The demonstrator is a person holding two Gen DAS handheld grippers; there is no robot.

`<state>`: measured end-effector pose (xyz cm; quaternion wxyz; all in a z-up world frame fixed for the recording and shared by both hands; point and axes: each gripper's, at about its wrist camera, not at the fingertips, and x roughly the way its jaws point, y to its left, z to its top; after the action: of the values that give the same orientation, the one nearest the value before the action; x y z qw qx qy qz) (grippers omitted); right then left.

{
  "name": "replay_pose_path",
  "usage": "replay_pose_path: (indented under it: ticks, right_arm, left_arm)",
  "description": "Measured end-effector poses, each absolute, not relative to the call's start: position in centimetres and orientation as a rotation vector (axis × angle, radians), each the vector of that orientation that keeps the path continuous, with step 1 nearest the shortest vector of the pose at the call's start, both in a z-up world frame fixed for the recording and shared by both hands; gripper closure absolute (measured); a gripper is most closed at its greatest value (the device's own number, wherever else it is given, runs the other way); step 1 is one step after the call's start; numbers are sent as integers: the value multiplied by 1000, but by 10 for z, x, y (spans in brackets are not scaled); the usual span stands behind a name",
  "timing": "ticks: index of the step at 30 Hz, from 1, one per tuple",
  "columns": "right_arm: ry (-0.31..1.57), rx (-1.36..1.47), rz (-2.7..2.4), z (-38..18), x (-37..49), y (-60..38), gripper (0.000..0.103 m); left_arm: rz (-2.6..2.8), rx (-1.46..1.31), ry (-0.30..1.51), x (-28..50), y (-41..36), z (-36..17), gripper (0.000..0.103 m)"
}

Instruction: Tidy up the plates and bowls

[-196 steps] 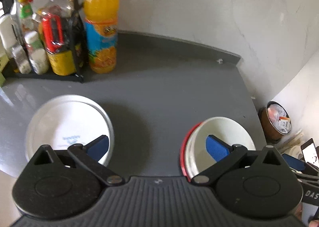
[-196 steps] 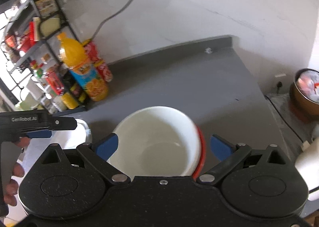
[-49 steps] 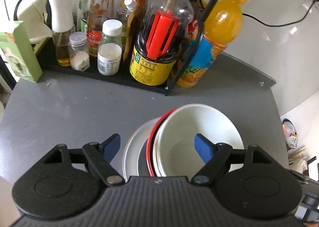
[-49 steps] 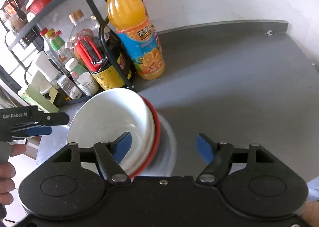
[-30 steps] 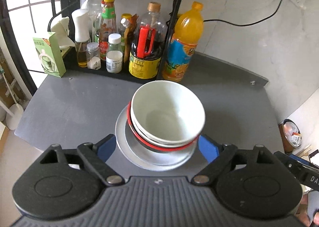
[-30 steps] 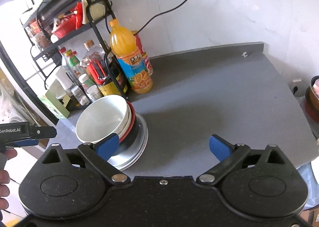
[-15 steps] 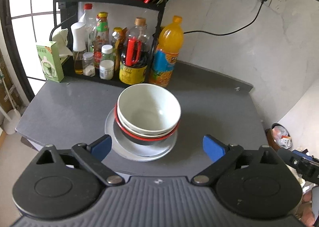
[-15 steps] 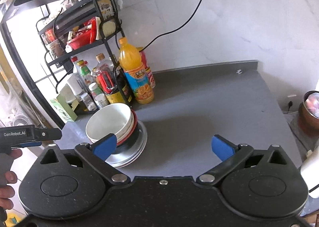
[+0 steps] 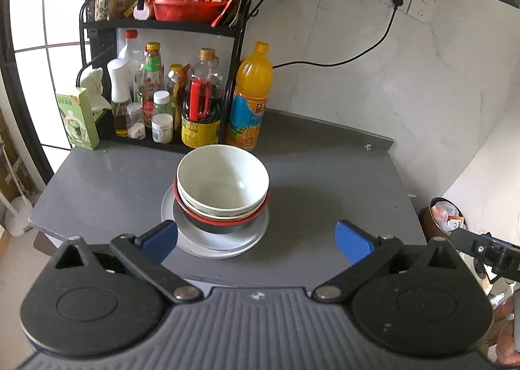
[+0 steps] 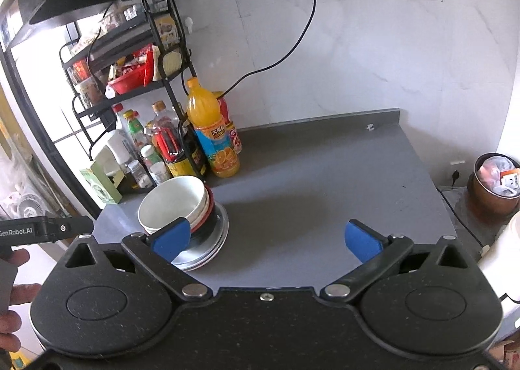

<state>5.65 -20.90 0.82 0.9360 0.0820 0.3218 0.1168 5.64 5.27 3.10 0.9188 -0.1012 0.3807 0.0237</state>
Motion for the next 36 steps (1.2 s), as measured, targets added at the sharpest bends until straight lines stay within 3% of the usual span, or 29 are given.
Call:
replay_pose_path:
  ticks: [36]
  right_arm:
    - [682, 94, 275, -9, 3, -182, 0]
  left_arm:
    - [111, -34, 743, -19, 42, 10, 1]
